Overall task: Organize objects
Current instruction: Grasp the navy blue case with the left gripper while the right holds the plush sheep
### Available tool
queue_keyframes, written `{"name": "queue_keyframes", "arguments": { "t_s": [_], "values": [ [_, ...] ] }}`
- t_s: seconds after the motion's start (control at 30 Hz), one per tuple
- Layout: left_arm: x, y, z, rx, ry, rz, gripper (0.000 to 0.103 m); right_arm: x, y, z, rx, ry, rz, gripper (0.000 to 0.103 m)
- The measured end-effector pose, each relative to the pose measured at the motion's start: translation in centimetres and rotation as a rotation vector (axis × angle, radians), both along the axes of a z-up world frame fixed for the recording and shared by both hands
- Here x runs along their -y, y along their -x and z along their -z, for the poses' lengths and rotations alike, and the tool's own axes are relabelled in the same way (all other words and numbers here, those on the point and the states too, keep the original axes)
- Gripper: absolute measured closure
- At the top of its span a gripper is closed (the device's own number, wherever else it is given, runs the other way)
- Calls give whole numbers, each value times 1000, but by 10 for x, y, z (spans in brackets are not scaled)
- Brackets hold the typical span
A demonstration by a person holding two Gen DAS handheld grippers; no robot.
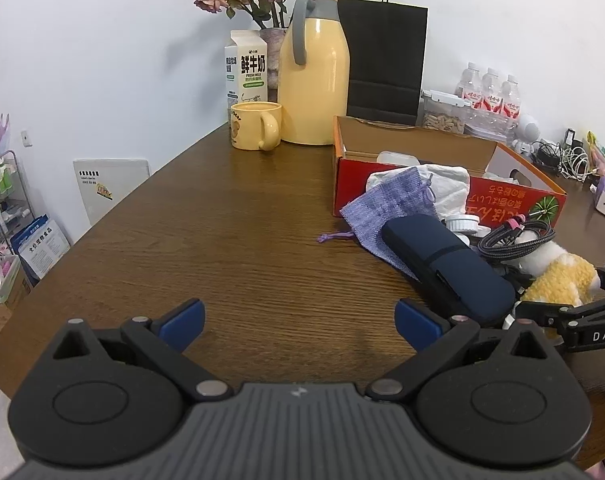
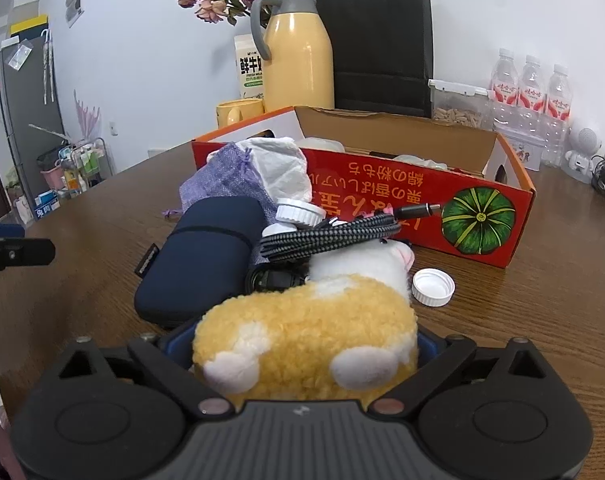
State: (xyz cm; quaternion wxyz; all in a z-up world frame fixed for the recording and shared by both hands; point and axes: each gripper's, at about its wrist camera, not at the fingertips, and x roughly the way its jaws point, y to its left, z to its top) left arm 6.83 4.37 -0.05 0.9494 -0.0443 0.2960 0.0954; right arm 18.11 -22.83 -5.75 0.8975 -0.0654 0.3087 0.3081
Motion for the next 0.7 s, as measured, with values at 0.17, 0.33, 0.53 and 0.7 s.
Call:
{"name": "queue_keyframes", "arguments": {
  "t_s": [0.17,0.33,0.53,0.7],
  "values": [
    [-4,1,0,1,6,-11,0,7,6,-6,-9,-13,9,7],
    [-5,0,2,-9,16,-11,0,17,15,-18,-14,-2,18,7],
    [-3,0,4,-12,27,1,0,31,24,-41,17,13,36,7],
    [-2,2,6,-12,33,8,0,39,29,-53,47,19,51,7]
  ]
}}
